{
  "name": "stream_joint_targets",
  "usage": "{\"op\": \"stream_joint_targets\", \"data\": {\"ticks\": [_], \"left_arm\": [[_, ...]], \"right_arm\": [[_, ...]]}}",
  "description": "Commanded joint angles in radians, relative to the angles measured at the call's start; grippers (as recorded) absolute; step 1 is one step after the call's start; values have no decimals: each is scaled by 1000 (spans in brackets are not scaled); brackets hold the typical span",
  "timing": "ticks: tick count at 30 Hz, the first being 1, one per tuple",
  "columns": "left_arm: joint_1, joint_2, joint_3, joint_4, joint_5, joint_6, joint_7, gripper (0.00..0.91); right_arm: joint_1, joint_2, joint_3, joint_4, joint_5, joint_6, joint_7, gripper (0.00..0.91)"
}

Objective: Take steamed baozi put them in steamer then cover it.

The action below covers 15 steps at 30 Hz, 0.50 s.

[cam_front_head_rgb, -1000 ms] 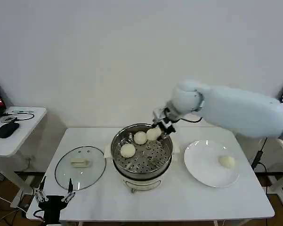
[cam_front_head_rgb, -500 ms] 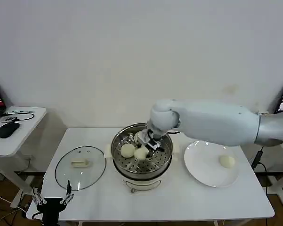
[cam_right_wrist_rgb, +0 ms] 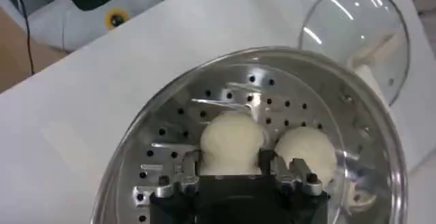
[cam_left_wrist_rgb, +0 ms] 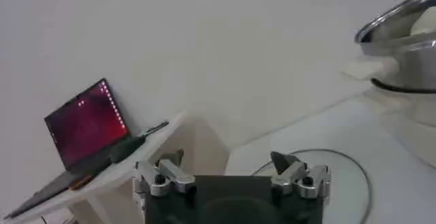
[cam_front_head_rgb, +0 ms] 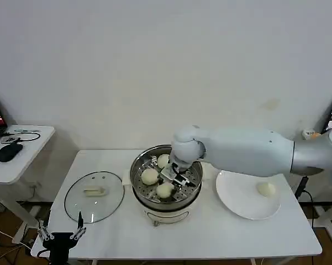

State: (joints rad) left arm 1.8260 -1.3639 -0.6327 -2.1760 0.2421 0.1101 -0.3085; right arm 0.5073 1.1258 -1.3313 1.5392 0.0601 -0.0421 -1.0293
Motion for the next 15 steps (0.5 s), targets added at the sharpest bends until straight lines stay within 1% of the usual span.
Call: {"op": "stream_joint_targets", "data": {"ticks": [1,4,5,6,7,8,11,15], "left_arm": [[-2,-1,1,2,-3,1,0,907],[-1,-1,4,0,-6,2,1,907],[0,-1,4,0,-6,2,1,907],[0,-1,4,0,-6,2,1,907],[0,-1,4,0,-6,2,1,907],[0,-1,3,0,-6,2,0,907],[0,-2,4,-1,-5,2,0,907],[0,-3,5,-1,-5,2,-2,907]], "right_arm": [[-8,7,-6,-2,-17,35,1,564],[-13,8,-6,-3,-18,32,1,574],[-13,8,-8,-3,-16,33,-1,645],[-13,8,-8,-3,-15,33,-2,695],[-12,8,-8,-3,-15,37,-2,776],[-11,9,-8,-3,-17,40,-3,836],[-4,7,-9,-4,-19,49,-8,907],[0,4,-9,-5,-26,60,-8,907]]}}
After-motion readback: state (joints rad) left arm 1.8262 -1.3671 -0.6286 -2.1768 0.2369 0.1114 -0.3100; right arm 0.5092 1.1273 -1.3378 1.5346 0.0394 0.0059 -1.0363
